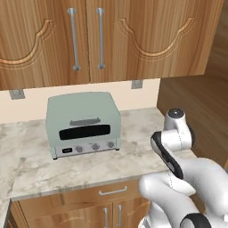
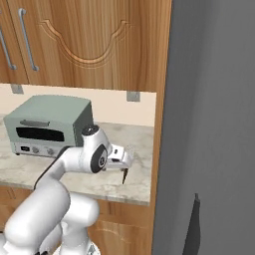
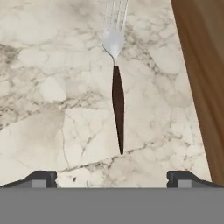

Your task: Take the fork and place it on the left side of the plate. Then take the spoon and place it on the right side of the plate. Make sure they're directly next to the plate.

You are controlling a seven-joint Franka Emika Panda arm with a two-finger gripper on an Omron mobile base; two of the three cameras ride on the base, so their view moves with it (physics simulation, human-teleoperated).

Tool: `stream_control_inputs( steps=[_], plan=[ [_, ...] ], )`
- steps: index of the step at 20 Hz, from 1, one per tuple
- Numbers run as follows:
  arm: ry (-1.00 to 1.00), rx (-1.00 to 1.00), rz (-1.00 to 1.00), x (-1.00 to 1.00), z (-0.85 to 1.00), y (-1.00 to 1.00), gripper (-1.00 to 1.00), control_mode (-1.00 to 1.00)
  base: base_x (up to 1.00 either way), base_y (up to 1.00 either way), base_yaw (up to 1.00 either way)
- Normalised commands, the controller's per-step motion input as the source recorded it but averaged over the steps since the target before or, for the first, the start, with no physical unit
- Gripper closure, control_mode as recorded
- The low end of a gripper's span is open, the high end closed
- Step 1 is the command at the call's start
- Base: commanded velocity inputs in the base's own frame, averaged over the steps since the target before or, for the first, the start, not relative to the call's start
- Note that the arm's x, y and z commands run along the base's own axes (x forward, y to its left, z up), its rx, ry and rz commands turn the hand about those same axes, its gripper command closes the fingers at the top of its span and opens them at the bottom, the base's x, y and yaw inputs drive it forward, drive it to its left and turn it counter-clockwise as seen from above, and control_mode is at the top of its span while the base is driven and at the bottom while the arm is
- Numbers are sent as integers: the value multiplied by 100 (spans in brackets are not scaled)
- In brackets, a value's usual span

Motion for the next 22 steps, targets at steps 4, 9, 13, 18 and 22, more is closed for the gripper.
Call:
stream_control_inputs(
  steps=[4, 9, 13, 18, 22],
  plan=[
    [7, 0, 3, 53, -39, -20, -100, -100, 0, 0, 0],
    [4, 0, 2, 49, -31, -24, -100, -100, 0, 0, 0],
    [3, 0, 2, 50, -27, -13, -100, -100, 0, 0, 0],
    [5, 0, 2, 36, -33, -1, -100, -100, 0, 0, 0],
    [4, 0, 3, 33, -33, 0, -100, -100, 0, 0, 0]
  ],
)
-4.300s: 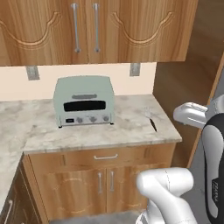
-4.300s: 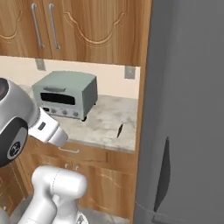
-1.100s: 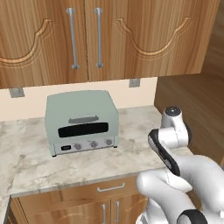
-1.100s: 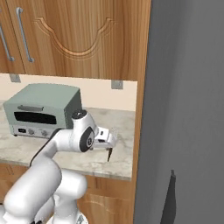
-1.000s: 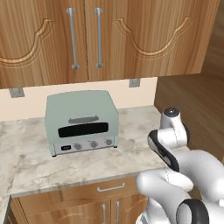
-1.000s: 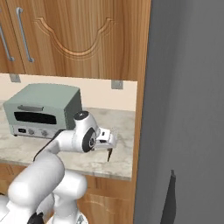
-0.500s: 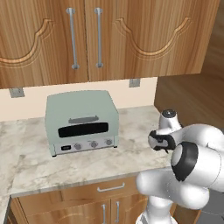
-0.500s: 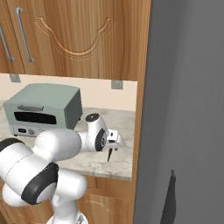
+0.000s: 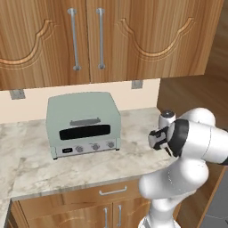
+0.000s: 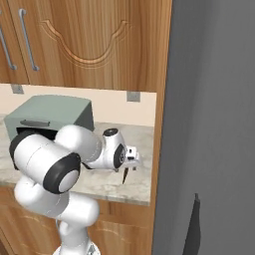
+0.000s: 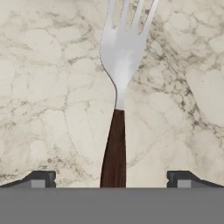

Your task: Take the fork and place it on the left side of the plate. Then take the spoon and place it on the right side of the plate. Make sure they're directly next to the plate.

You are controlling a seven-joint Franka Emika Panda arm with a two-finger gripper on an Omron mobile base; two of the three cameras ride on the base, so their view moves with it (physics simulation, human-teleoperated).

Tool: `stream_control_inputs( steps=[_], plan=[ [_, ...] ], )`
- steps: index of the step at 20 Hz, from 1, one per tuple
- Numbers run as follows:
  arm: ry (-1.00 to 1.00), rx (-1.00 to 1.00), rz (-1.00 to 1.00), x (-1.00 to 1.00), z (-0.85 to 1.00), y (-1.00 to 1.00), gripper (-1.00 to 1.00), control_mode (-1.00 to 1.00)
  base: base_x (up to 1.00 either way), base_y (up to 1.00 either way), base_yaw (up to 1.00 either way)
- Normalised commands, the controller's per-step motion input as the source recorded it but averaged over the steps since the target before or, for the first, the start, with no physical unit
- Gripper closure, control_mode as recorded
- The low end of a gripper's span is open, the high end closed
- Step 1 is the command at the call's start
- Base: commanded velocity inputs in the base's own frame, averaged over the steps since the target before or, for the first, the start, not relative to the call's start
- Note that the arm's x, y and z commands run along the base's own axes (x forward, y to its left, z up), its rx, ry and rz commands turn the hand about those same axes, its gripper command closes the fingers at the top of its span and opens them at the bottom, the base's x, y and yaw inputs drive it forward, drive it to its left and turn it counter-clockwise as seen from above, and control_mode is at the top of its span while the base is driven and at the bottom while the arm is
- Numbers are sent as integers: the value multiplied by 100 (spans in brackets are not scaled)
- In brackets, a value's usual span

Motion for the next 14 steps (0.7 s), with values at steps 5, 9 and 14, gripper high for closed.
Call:
stream_control_inputs(
  steps=[5, 9, 14],
  plan=[
    [4, 0, 3, 34, -33, 0, -100, -100, 0, 0, 0],
    [2, 0, 3, 12, -49, 0, 100, -100, 0, 0, 0],
    [0, 0, 6, -1, -54, 1, 100, -100, 0, 0, 0]
  ],
)
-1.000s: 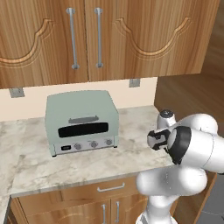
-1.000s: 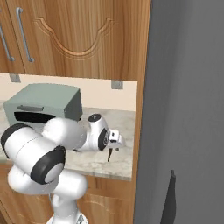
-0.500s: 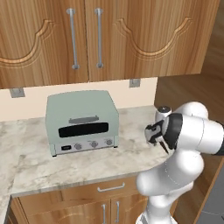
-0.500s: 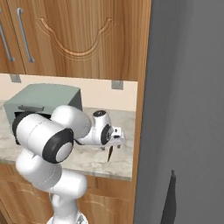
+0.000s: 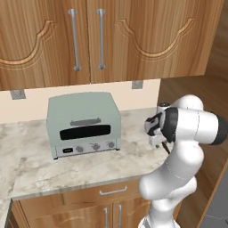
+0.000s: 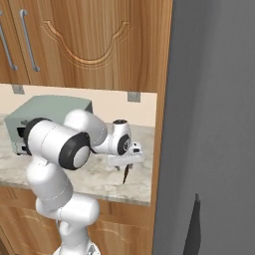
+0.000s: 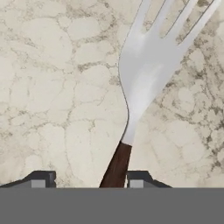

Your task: Take the fork and place it on the left side of the plate. Then take the spoon and place it on the right side of the plate. Make sure they're directly next to the plate.

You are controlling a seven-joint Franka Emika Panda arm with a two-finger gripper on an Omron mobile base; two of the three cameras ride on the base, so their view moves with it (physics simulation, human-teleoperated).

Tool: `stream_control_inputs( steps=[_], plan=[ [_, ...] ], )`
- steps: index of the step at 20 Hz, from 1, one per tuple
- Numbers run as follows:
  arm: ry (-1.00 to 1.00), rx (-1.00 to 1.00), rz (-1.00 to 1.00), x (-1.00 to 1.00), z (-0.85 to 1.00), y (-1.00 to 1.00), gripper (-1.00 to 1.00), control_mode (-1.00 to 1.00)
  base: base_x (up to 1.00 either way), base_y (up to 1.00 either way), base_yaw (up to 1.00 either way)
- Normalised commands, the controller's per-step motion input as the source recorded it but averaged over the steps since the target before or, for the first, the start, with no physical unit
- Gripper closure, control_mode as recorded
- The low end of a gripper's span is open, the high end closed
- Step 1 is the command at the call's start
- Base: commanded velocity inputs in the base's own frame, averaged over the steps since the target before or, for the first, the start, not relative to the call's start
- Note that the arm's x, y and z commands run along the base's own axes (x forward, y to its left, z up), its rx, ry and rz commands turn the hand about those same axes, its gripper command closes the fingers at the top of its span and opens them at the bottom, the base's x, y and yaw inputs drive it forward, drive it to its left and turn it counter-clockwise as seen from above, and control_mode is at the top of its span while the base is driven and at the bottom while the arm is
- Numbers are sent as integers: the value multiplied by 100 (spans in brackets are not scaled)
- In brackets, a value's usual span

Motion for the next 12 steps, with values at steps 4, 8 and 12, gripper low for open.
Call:
stream_control_inputs(
  steps=[4, 8, 12],
  plan=[
    [0, 1, 6, -6, -41, 0, 100, -100, 0, 0, 0],
    [-4, 3, 10, -20, -15, 0, 100, -100, 0, 0, 0],
    [-12, 4, 15, -36, -3, 0, 100, -100, 0, 0, 0]
  ],
)
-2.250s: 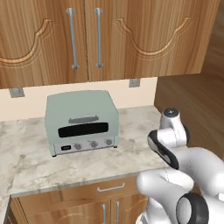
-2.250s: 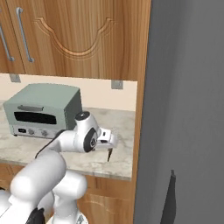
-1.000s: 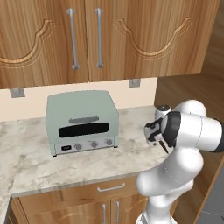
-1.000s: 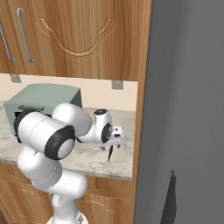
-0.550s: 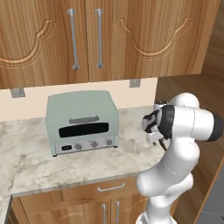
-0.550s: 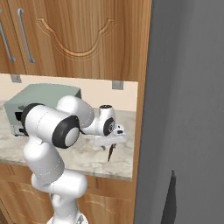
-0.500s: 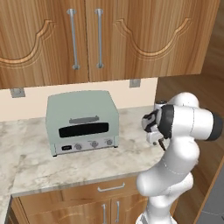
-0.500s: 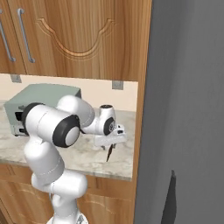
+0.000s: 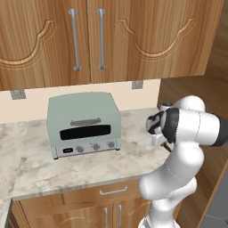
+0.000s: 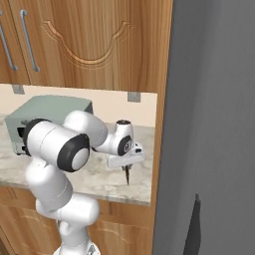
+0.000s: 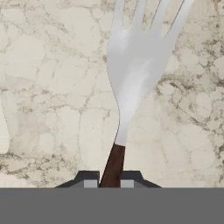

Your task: Take the fork and place it on the left side of the plate. Then take the spoon and place it on the right side of the plate. Make sure they're directly next to the plate.

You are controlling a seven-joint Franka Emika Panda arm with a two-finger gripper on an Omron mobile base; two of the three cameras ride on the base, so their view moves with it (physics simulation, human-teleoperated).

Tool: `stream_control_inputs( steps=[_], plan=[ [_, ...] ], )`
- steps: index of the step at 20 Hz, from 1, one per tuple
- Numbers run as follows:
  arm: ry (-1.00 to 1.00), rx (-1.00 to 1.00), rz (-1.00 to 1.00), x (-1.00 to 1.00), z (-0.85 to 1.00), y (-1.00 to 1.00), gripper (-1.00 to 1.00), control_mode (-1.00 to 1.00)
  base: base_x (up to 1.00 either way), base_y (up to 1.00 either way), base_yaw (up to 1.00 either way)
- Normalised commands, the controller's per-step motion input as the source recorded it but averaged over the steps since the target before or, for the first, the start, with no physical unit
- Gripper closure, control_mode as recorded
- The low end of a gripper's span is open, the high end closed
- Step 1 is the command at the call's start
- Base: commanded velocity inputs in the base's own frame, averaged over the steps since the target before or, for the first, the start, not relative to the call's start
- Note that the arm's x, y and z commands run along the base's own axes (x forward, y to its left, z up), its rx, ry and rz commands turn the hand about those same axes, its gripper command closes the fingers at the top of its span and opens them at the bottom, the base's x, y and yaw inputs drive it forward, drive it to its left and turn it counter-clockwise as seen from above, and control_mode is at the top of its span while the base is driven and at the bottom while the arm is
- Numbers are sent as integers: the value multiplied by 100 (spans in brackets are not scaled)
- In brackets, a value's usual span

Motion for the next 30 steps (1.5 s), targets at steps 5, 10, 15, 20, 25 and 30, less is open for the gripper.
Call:
stream_control_inputs(
  steps=[5, 10, 15, 20, 25, 30],
  plan=[
    [-17, 4, 20, -41, -1, 0, 100, -100, 0, 0, 0],
    [-20, 4, 19, -31, 8, 0, 100, -100, 0, 0, 0],
    [-21, 5, 9, -4, 56, 0, 100, -100, 0, 0, 0],
    [-11, 6, 7, -5, 59, 0, 100, -100, 0, 0, 0],
    [-5, 4, 6, -10, 60, 1, 100, -100, 0, 0, 0],
    [0, 1, 0, -20, 62, 4, 100, -100, 0, 0, 0]
  ],
)
